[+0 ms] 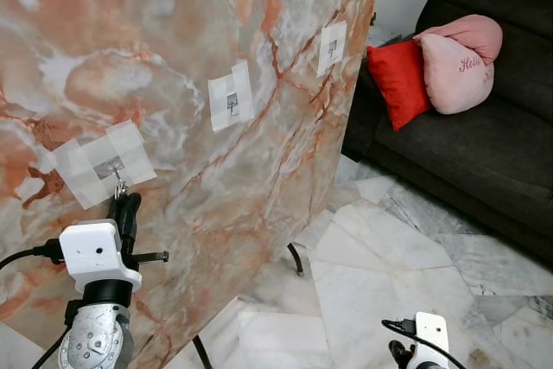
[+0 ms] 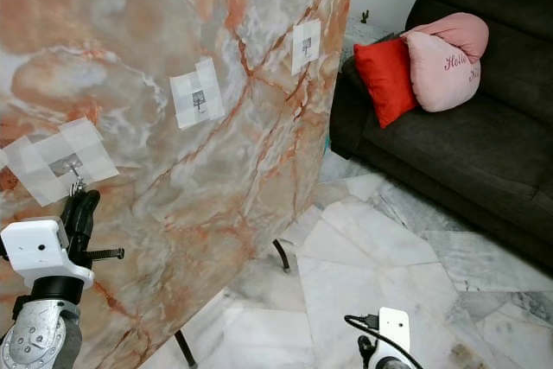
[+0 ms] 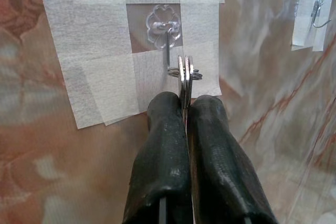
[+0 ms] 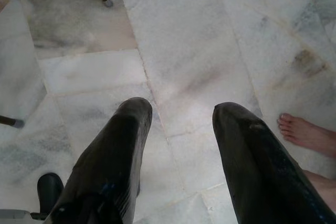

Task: Hang keys on a hook

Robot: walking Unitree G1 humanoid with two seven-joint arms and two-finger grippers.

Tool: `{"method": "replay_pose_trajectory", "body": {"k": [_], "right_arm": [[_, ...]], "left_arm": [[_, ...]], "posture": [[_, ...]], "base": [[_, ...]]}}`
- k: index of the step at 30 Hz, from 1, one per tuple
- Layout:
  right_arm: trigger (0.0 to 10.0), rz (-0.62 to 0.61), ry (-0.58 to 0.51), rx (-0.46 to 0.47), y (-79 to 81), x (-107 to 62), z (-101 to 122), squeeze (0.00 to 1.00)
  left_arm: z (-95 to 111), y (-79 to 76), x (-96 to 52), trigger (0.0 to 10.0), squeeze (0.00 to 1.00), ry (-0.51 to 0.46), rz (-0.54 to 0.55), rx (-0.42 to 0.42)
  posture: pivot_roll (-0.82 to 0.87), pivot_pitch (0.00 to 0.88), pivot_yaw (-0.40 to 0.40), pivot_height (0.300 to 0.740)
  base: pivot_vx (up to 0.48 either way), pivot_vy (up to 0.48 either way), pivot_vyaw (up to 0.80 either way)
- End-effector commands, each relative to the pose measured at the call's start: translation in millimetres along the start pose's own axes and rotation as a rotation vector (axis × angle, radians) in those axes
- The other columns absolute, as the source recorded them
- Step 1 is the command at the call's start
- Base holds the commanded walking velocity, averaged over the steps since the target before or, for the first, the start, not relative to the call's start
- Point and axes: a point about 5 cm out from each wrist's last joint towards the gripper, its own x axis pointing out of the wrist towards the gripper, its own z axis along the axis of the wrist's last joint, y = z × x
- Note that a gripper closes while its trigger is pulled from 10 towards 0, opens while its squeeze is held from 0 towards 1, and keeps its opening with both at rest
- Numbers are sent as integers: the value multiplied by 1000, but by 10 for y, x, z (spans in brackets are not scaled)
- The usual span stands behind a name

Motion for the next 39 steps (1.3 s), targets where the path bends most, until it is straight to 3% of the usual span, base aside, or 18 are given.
{"method": "replay_pose_trajectory", "body": {"k": [1, 11, 24, 32, 36, 39], "right_arm": [[10000, -10, -14, -11, -44, 2, 58, 0], [10000, -9, -14, -15, -44, 2, 61, 0], [10000, -9, -14, -18, -46, 2, 64, 0], [10000, -8, -14, -18, -44, 2, 62, 0], [10000, -11, -15, -17, -45, 3, 65, 0], [10000, -12, -16, -17, -45, 3, 65, 0]], "left_arm": [[29, -8, 22, 10000, 0, -9, -5, 4], [86, 38, 49, 10000, 0, -41, -10, 28], [53, -26, 57, 10000, 0, -27, -60, 22], [7, -16, 51, 10000, 0, 5, -58, 36], [-125, -26, 8, 10000, 0, 90, -80, 46], [-135, -31, -9, 10000, 0, 96, -83, 37]], "posture": [[138, 0, -91, 740], [140, 0, -92, 740], [139, 0, -92, 740], [138, 0, -91, 740], [138, 0, -91, 740], [138, 0, -91, 740]], "base": [[0, 0, 0], [0, 0, 0], [0, 0, 0], [0, 0, 0], [0, 0, 0], [0, 0, 0]]}}
